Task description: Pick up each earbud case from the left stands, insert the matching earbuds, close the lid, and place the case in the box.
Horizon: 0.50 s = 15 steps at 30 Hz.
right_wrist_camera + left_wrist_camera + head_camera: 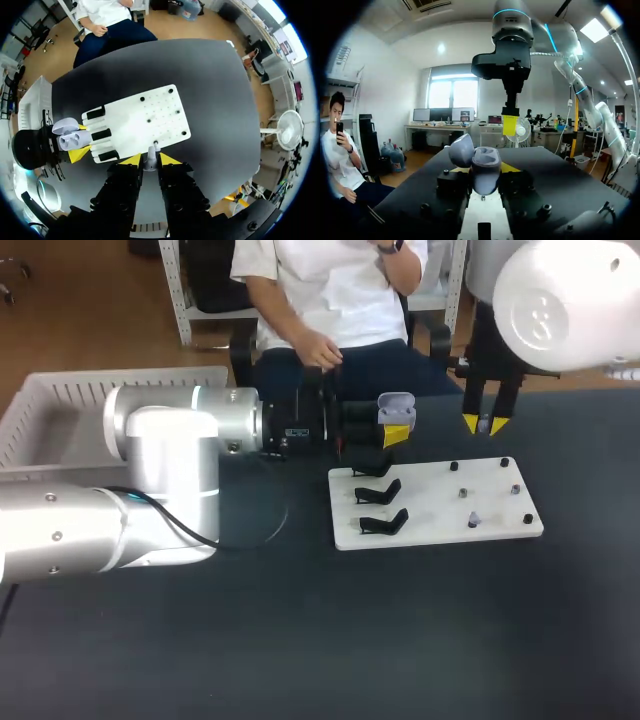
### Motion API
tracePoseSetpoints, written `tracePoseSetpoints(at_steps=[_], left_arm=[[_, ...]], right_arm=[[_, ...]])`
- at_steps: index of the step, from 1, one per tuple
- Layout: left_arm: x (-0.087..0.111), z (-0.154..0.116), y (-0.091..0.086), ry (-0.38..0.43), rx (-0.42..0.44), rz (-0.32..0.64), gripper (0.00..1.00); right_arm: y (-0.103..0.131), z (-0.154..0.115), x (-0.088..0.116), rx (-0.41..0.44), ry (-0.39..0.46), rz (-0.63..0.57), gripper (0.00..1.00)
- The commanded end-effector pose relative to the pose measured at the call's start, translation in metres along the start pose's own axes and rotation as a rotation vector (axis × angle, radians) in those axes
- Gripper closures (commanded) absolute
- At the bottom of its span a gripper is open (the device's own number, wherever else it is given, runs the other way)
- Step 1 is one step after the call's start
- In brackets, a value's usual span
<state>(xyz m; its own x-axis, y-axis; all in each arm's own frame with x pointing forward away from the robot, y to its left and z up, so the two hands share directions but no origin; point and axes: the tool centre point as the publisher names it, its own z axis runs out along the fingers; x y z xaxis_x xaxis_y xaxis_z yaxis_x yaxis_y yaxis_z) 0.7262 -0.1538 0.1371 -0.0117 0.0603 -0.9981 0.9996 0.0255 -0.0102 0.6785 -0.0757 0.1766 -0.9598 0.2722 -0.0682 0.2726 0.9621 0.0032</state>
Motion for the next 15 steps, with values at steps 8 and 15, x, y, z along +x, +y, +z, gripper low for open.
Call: tracePoseSetpoints(at_steps=[8,15], left_arm=[[0.0013,0.0002,-0.0015,-0.006,-0.006,0.005,1.00],[0.0013,0.0002,-0.0015,-0.006,-0.006,0.005,1.00]], right_arm=[[0.0078,-0.0058,0.0055,-0.082,0.006,0.462,1.00],[0.0078,-0.0058,0.0055,-0.082,0.006,0.462,1.00]])
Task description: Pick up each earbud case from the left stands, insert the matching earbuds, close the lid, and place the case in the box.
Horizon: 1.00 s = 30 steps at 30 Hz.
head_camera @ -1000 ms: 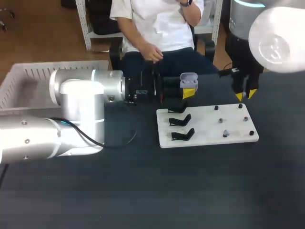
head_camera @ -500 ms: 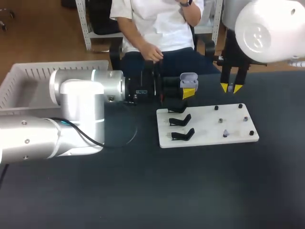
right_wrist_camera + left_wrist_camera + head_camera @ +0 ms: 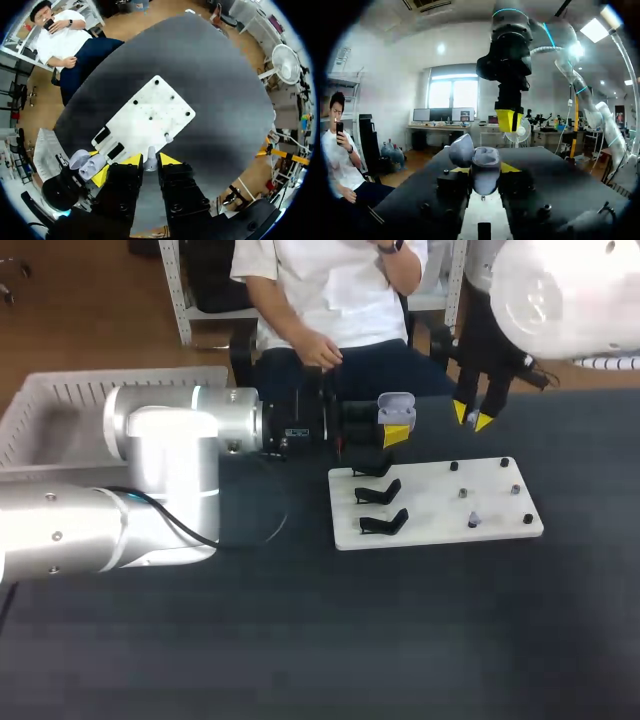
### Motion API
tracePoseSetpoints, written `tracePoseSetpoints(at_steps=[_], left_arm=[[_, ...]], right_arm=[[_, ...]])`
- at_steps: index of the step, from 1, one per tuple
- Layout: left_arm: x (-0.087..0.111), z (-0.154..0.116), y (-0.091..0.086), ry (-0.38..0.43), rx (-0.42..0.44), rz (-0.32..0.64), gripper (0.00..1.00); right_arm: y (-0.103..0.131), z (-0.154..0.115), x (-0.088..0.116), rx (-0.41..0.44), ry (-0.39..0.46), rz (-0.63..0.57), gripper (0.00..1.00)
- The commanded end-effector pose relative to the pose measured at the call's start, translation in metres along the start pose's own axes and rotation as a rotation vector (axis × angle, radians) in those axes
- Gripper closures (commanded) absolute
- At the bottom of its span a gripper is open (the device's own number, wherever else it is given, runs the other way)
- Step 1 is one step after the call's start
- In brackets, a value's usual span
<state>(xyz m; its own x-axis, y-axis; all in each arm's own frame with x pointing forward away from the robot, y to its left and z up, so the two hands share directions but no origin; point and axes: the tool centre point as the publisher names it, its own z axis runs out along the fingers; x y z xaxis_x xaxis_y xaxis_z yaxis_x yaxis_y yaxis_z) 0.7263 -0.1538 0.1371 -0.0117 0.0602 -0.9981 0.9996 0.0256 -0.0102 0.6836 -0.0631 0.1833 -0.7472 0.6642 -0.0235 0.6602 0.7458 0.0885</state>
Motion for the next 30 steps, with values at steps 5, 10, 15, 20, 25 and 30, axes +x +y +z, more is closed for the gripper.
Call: tracePoseSetpoints(at_steps=[5,10,15,20,25,30], left_arm=[[0.001,0.000,-0.002,-0.006,-0.006,0.005,1.00],[0.001,0.000,-0.002,-0.006,-0.006,0.005,1.00],[0.001,0.000,-0.002,-0.006,-0.006,0.005,1.00],[0.001,0.000,-0.002,-0.006,-0.006,0.005,1.00],[0.001,0.000,-0.002,-0.006,-0.006,0.005,1.00],[0.001,0.000,-0.002,-0.006,-0.006,0.005,1.00]], right_arm=[[-0.007,-0.001,0.005,-0.018,-0.016,0.030,1.00],[0.005,-0.010,0.009,-0.016,-0.026,0.061,1.00],[0.022,-0.023,0.013,-0.031,-0.024,0.074,1.00],[0.040,-0.028,0.018,-0.052,-0.012,0.095,1.00],[0.053,-0.027,0.022,-0.067,-0.002,0.081,1.00],[0.063,-0.022,0.027,-0.072,0.008,0.068,1.00]])
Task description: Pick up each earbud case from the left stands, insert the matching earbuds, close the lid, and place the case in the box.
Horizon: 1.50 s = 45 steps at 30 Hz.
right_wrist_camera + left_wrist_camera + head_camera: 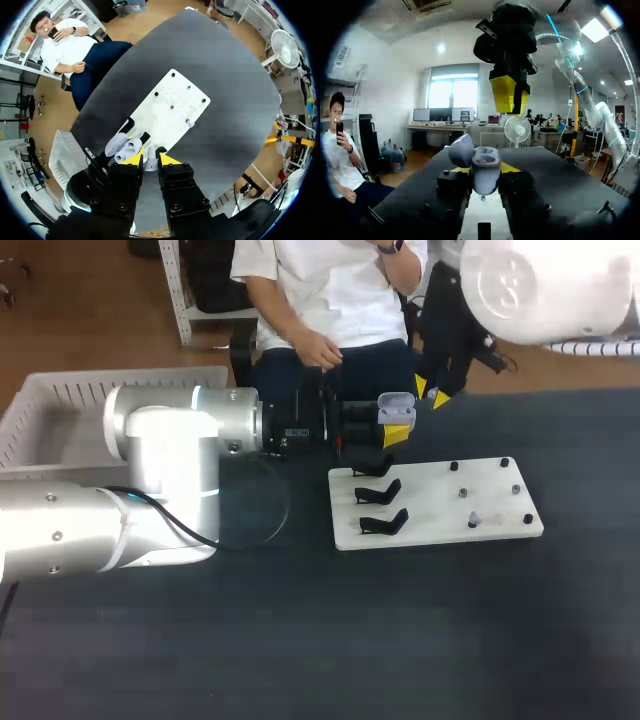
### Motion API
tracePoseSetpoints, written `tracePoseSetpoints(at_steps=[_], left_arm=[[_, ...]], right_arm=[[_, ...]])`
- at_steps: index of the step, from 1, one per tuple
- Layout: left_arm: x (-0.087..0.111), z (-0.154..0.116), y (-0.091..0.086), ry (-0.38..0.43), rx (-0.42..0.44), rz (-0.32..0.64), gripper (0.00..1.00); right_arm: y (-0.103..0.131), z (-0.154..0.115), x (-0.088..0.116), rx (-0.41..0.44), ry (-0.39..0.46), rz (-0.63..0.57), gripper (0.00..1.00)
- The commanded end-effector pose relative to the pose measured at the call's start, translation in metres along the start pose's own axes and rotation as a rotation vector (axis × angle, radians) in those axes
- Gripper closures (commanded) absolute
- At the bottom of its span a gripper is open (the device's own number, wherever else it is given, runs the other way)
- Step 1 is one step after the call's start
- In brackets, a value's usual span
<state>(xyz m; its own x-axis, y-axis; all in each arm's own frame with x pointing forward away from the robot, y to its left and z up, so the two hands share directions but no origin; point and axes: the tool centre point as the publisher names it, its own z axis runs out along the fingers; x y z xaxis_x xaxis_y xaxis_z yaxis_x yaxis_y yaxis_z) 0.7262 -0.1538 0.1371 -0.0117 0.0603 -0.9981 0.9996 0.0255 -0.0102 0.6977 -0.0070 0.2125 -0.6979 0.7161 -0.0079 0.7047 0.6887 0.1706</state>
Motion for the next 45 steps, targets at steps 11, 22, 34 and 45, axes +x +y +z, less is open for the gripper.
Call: tracePoseSetpoints(at_steps=[11,22,34,45], left_arm=[[0.001,0.000,-0.002,-0.006,-0.007,0.005,1.00],[0.001,0.000,-0.002,-0.006,-0.007,0.005,1.00],[0.001,0.000,-0.002,-0.006,-0.007,0.005,1.00],[0.001,0.000,-0.002,-0.006,-0.007,0.005,1.00]], right_arm=[[0.018,0.009,0.010,0.015,0.027,-0.016,1.00],[0.023,0.017,0.007,0.017,0.036,-0.001,1.00],[0.028,0.024,0.008,0.027,0.036,-0.012,1.00],[0.029,0.027,0.007,0.033,0.036,-0.010,1.00]])
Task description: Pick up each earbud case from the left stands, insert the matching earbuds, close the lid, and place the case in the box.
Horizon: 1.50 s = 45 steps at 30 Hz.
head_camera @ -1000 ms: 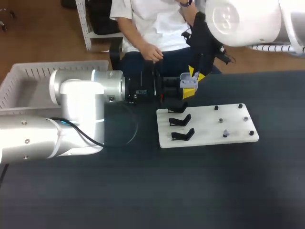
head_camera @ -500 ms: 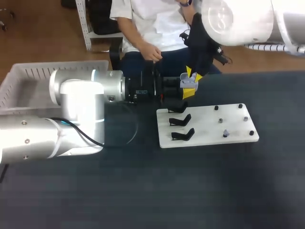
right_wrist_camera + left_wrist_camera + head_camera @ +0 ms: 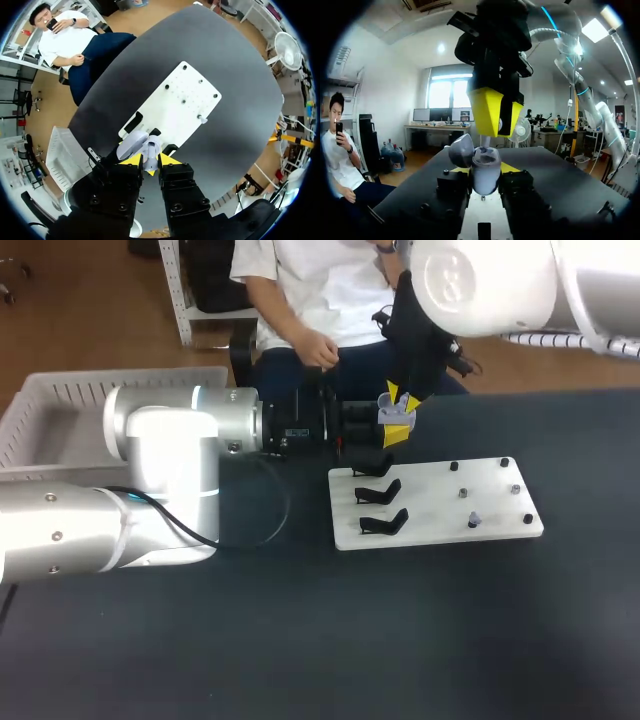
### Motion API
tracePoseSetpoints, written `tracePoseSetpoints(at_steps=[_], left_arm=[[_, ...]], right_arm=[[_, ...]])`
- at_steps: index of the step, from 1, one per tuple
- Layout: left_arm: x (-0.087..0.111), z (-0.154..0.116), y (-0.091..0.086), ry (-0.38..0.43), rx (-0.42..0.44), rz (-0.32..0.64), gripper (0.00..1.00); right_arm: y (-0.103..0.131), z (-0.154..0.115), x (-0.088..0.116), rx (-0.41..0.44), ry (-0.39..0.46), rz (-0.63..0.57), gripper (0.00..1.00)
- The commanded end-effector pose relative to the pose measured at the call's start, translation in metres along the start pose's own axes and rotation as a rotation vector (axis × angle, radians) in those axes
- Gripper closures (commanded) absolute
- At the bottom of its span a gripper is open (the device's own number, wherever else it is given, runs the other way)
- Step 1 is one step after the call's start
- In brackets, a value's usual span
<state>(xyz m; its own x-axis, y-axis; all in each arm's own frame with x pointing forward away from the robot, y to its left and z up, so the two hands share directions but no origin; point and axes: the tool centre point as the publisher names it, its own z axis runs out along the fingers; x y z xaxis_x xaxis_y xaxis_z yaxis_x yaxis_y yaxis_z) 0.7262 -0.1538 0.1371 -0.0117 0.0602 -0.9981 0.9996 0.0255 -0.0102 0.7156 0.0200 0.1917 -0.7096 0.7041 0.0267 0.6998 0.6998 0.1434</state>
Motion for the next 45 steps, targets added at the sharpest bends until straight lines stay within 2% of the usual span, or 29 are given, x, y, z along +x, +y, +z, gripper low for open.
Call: tracePoseSetpoints(at_steps=[1,31,33,35,40,45], left_arm=[[0.001,0.000,-0.002,-0.006,-0.007,0.005,1.00],[0.001,0.000,-0.002,-0.006,-0.007,0.005,1.00],[0.001,0.000,-0.002,-0.006,-0.007,0.005,1.00],[0.001,0.000,-0.002,-0.006,-0.007,0.005,1.00],[0.001,0.000,-0.002,-0.006,-0.007,0.005,1.00],[0.001,0.000,-0.002,-0.006,-0.007,0.005,1.00]], right_arm=[[0.001,0.001,0.000,0.006,0.000,0.001,1.00],[0.000,0.015,0.000,0.031,0.020,0.009,1.00],[0.000,0.015,0.000,0.031,0.020,0.008,0.78],[0.000,0.013,0.001,0.031,0.014,0.007,0.70],[-0.003,0.006,0.006,0.020,0.004,-0.013,0.59],[-0.015,-0.003,0.015,-0.014,0.002,-0.082,0.51]])
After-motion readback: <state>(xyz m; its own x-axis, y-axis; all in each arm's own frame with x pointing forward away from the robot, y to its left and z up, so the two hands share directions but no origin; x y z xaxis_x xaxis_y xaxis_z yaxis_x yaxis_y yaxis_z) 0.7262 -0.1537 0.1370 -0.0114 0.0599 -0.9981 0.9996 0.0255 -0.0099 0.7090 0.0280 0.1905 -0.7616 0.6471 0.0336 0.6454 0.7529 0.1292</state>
